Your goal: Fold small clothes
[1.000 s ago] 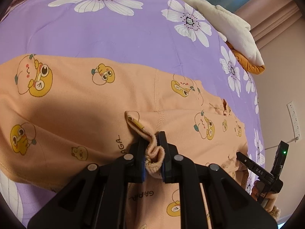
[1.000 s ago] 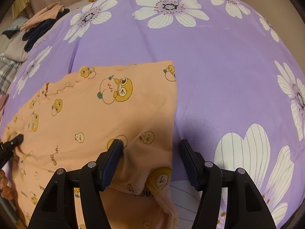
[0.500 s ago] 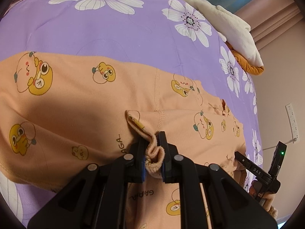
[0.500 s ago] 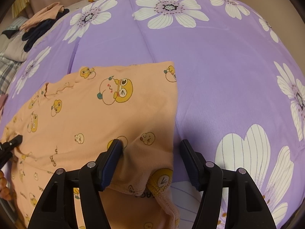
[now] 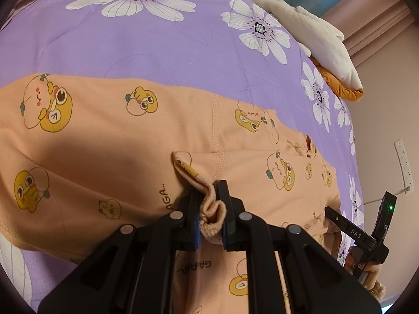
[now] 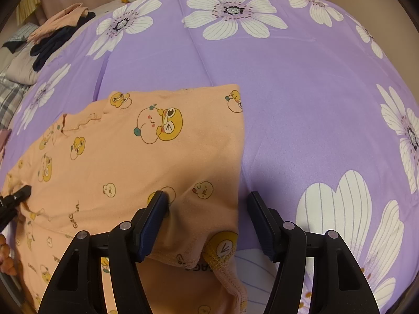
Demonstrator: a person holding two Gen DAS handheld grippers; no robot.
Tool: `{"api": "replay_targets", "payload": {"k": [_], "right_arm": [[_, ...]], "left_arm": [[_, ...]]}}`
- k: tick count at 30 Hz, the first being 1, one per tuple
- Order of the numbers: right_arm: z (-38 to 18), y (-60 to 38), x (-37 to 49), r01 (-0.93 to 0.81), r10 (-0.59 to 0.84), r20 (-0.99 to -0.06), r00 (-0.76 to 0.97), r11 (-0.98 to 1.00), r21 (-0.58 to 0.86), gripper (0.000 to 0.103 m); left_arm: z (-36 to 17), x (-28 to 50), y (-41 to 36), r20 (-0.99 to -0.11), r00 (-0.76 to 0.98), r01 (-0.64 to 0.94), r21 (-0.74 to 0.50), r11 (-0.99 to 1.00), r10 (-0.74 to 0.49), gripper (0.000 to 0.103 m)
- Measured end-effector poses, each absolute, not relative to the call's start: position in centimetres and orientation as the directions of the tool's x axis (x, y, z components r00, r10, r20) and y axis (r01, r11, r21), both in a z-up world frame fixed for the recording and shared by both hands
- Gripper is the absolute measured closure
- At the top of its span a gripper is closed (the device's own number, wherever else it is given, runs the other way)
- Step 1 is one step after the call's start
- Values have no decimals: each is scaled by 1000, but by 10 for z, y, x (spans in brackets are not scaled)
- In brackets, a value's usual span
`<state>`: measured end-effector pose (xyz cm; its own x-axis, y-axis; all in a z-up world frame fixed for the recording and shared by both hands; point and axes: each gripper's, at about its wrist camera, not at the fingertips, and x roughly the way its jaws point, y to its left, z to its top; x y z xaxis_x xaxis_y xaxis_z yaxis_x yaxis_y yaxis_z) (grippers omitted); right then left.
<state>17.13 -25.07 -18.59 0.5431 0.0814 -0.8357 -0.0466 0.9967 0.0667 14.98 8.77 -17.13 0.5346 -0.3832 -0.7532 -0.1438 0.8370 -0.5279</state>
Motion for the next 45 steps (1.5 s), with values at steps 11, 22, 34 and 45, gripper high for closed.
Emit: {"api": "replay_targets", "payload": {"k": [11,22,34,45], "right_arm": [[-186,-250,172,-48,81,-835,544,997,66,39],[-186,-250,171,-48,79,-835,544,997,64,38],[-185,-249,172,-49,80,-833,548,997,63,36],[-172,-246,171,-15,42,-814,580,999,41,28]], "left_arm": [[-171,150,88,-753,534,-144,-530,836,-385,89],[-171,150,87,-752,535,-145,-530,835,-385,89],[-170,151,90,-749,524,-151,-551,821,-406,88],[-91,111,115,-714,654,-143,-441,886,-250,23]]}}
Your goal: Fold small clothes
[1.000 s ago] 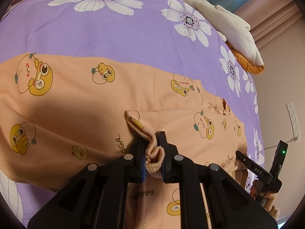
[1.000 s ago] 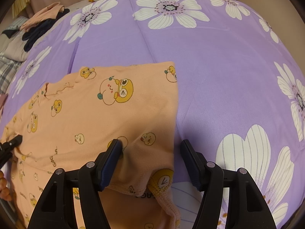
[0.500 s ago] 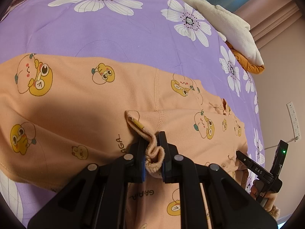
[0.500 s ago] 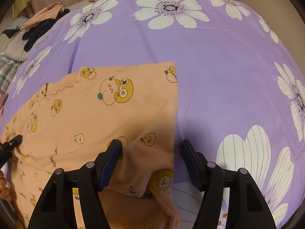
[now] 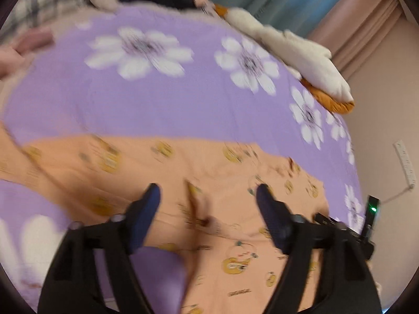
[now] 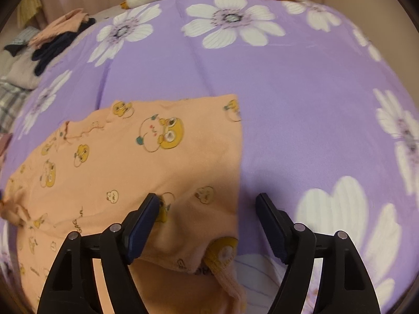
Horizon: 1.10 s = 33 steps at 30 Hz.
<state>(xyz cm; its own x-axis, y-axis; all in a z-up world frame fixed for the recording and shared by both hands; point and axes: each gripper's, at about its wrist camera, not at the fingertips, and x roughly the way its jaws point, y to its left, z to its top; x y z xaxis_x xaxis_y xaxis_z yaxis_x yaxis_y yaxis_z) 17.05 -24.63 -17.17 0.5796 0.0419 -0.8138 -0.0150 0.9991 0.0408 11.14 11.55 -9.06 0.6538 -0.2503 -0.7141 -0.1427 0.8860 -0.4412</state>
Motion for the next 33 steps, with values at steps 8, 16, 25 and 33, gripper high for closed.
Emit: {"api": "replay_targets", "payload": {"k": [8,16,25,33], "right_arm": [[-106,-212,122,-7,3,-699,715,1000,-3,14],[-84,-139,117,-262,299,-688,662,951,161,14],[-87,-1,138,-542,494,-737,460,814,207,14],[-104,113,148,-689,560,-771,304,688,228,30]], "left_arm": [[-79,78,192,-727,681,-335,-418,845,-89,13],[-75,44,255,-727,683,-496,-390,776,71,12],[-92,7,304,-755,648,-615,-444,652,98,13],[-115,-10,342,-761,648,-648,-530,547,32,42]]}}
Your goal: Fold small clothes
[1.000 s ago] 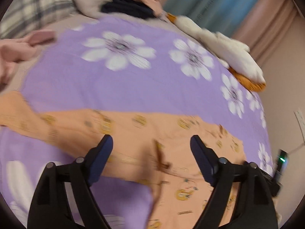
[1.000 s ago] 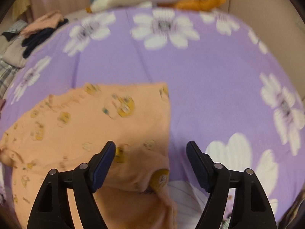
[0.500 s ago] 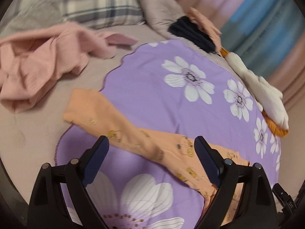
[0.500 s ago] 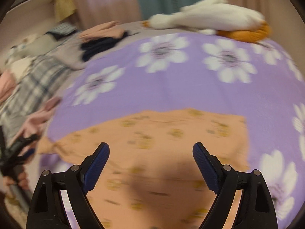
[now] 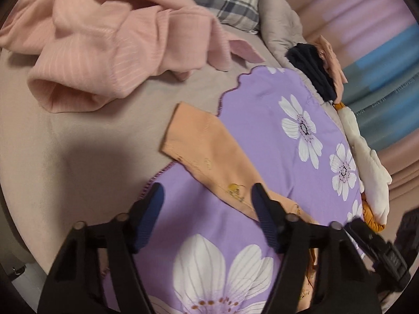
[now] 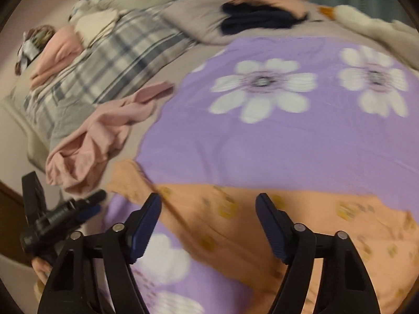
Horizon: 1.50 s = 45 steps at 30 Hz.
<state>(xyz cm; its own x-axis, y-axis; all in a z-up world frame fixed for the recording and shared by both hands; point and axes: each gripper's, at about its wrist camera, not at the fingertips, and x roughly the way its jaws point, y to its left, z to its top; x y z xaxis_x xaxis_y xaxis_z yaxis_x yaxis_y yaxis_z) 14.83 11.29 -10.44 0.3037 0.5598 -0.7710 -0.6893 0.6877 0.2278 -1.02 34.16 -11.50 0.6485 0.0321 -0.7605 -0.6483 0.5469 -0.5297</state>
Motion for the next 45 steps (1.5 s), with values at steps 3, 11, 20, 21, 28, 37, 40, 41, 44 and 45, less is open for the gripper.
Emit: {"api": "replay_targets", "payload": {"k": [3,11,20,21,28,37,40,41,44,45], "right_arm": [[-113,151,146,-723,567,-793,222,642,257,32],[-144,214,114,-821,511,-845,159,543,174,39],[-186,223,105,-838,403,-891,209,544,50,96],[-185,219,106,-833,419,-883,209,549,63,96],[-126,169,107,-773,538,-770,344,628,94,97],[-68,80,129,-612,575,-627,526,768,190,97],[-66,48,132,-546,565,-604,562,802,241,97],[-67,35,133,-513,546,-599,586,822,248,97],[-75,11,134,-437,505,-598,623,858,270,97],[-78,3,135,-413,493,-603,627,867,279,97]], "left_arm": [[-119,-14,349,-753,657,-644,-558,523,5,57],[-133,-23,369,-795,607,-709,-533,461,14,68],[-130,-23,367,-785,619,-697,-546,465,6,68],[-129,-22,367,-784,621,-696,-547,466,7,68],[-116,-17,354,-754,657,-651,-569,502,-3,68],[-106,7,321,-748,663,-574,-541,615,-39,68],[-103,17,308,-745,664,-542,-533,650,-57,68],[-102,20,303,-746,663,-532,-530,661,-64,68],[-101,31,285,-758,648,-503,-497,707,-72,68],[-101,34,281,-764,641,-496,-485,720,-72,68]]}}
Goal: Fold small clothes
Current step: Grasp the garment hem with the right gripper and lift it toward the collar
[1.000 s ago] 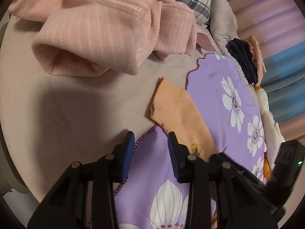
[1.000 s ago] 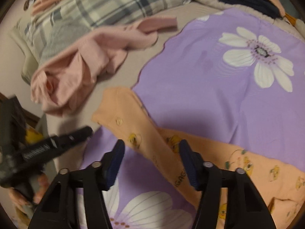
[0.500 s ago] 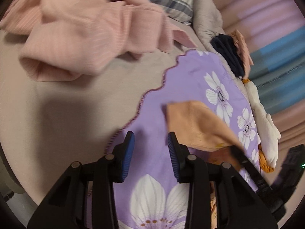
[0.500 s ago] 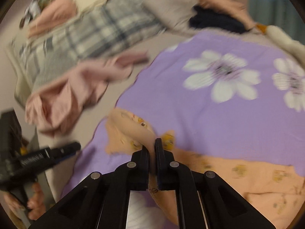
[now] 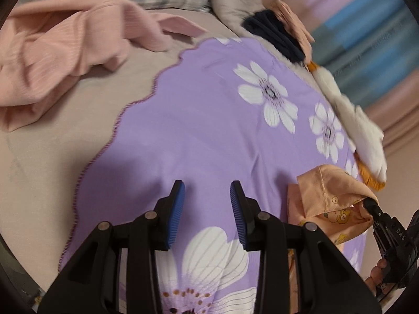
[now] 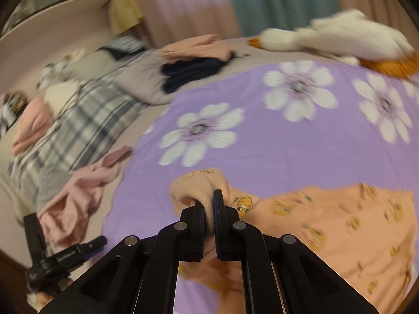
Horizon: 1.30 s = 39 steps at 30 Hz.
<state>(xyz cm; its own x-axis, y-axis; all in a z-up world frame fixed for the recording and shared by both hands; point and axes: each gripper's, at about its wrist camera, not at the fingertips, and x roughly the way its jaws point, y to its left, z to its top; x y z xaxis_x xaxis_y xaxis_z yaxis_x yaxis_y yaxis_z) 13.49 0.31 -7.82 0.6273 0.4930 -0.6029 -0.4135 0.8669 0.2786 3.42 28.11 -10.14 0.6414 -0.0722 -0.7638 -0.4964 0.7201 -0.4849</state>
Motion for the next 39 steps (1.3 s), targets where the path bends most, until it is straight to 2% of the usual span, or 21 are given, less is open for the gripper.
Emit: {"api": "replay_targets", "payload": {"k": [6,10,17,18,20,21,25,30,31,34,39], "right_arm": [[-113,-41,137,-254,379,-661,648,925,281,97],[-145,-56,140,-175,307,-737,603,952,253,97],[-170,-66,142,-148,212,-821,531,977,156,96],[-167,-66,140,-154,198,-824,530,979,135,88],[-160,-67,133,-144,144,-817,558,987,76,58],[-154,-68,129,-141,121,-803,583,989,47,54],[-132,-70,121,-177,138,-769,625,984,33,53],[-120,-34,123,-356,240,-753,613,934,8,53],[-122,-24,127,-394,267,-760,593,919,15,54],[-136,-2,139,-430,275,-786,553,903,13,71],[-163,9,160,-460,311,-838,448,884,82,71]], "left_arm": [[-104,49,253,-775,622,-433,-459,776,-111,68],[-109,59,234,-784,603,-389,-448,805,-146,68],[-122,73,202,-808,553,-314,-430,846,-205,68],[-123,75,198,-808,548,-305,-435,847,-218,68],[-127,77,192,-807,535,-284,-450,846,-250,68],[-128,79,188,-807,531,-274,-453,849,-259,68],[-130,82,176,-807,522,-241,-452,859,-278,68],[-134,83,175,-811,510,-244,-455,856,-286,68],[-134,84,175,-812,509,-246,-454,856,-284,68],[-134,82,177,-812,510,-253,-457,853,-283,68],[-134,81,178,-807,512,-251,-467,848,-293,68]]}}
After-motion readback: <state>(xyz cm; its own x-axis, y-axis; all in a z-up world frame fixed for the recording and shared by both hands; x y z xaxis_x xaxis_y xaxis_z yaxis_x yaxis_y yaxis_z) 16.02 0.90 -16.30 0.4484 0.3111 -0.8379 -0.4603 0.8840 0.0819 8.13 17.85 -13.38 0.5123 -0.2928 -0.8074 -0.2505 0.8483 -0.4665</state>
